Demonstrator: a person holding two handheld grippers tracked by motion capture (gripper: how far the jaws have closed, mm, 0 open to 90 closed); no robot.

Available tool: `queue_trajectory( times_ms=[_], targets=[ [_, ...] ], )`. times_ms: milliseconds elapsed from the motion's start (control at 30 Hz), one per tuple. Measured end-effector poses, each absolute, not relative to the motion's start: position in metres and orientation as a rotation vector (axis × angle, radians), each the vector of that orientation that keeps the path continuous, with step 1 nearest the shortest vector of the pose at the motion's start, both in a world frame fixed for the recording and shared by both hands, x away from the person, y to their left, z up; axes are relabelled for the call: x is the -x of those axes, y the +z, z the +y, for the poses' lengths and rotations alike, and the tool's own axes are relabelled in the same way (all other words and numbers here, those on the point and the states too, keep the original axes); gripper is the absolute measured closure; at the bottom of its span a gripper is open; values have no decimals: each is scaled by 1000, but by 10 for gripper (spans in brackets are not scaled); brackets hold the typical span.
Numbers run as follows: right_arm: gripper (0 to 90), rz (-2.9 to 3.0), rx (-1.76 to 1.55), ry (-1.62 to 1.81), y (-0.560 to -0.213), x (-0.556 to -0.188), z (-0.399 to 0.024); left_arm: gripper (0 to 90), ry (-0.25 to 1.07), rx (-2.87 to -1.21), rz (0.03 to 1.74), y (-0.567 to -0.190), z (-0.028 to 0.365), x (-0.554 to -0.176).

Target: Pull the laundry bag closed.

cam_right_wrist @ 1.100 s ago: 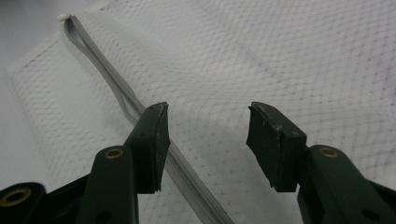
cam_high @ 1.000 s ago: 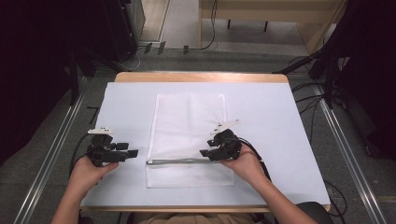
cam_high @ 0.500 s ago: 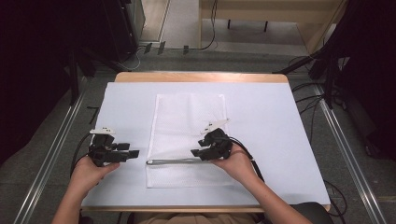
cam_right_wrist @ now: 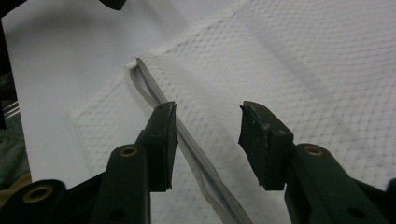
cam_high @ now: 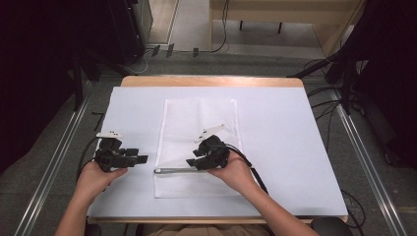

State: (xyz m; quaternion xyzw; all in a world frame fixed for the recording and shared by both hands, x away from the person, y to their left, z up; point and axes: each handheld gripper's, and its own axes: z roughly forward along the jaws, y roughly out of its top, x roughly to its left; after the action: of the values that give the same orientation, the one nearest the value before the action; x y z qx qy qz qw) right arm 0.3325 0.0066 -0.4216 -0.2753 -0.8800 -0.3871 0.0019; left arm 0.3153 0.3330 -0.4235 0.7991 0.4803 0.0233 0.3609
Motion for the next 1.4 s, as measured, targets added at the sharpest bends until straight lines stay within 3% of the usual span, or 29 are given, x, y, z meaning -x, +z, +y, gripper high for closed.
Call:
queue_trajectory(
  times_ms=[500,1200,1400],
  targets=[
    [561,-2760,803,-1209,-428,-326,42,394,69,-2074,1233,-427,332,-320],
    [650,-2744,704,-1142,-447,-314,84,388,55,-2053,1226,-427,336,-320],
    [711,-2736,701,-1120,-454,-314,94,390,48,-2055,1219,-428,336,-319]
  ],
)
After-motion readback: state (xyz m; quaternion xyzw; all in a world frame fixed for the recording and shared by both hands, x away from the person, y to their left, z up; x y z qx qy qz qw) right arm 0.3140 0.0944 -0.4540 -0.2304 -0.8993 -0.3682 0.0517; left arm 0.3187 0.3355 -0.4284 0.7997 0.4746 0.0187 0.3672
